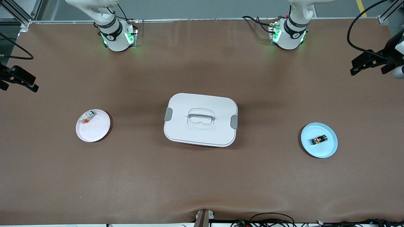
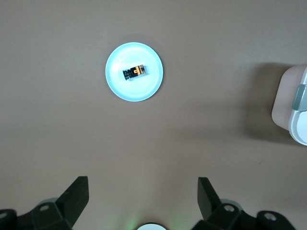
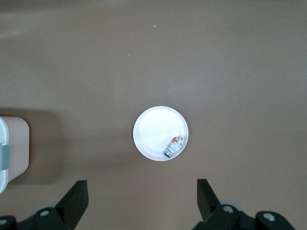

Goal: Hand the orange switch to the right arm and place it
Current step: 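Move the left gripper down over the orange switch on the blue plate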

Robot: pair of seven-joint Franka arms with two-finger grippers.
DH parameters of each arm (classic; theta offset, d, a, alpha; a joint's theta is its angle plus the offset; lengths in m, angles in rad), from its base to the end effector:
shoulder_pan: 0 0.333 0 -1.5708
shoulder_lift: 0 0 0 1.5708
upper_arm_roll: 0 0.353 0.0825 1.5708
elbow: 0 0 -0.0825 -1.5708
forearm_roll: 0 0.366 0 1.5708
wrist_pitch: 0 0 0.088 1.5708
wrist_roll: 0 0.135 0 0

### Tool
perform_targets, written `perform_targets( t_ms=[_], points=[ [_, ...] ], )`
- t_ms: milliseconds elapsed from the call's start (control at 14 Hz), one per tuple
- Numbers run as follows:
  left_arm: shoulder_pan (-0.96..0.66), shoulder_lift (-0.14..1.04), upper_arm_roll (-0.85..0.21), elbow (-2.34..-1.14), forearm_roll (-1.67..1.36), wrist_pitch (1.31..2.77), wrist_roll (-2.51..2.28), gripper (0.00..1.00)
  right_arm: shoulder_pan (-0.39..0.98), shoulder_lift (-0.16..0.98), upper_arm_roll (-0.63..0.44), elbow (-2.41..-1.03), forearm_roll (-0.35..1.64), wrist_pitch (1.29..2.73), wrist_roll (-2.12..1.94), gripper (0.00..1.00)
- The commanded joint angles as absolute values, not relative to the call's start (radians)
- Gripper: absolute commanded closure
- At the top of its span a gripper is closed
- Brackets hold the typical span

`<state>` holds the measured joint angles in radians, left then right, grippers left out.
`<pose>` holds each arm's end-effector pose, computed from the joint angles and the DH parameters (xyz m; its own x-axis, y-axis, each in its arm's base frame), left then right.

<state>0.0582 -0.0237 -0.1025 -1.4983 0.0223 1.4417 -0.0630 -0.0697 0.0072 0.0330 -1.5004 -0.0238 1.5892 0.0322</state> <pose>0.5136 -0.0203 0.6673 0.9993 0.0217 -0.0314 0.0208 -0.9994 -0.0267 0.5433 -0.0232 0.6635 0.9943 -0.0683 0.0822 -0.0702 -0.9973 0.0209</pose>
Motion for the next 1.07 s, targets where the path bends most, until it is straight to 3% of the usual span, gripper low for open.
perform_targets(
  t_ms=[0,641,997],
  points=[
    [0.064,-0.021,-0.107,-1.483,0.044,1.434,-0.043,0.0,-0.069,0.021,0.037,-1.471,-0.034,1.575,0.032,0.0],
    [0.093,0.063,-0.1,-1.514,0.046,1.523,-0.035,0.0,-0.067,0.021,0.037,-1.471,-0.035,1.575,0.032,0.0],
    [0.13,0.09,-0.097,-1.732,0.046,1.84,-0.023,0.0,-0.066,0.021,0.037,-1.471,-0.037,1.575,0.032,0.0]
  ],
)
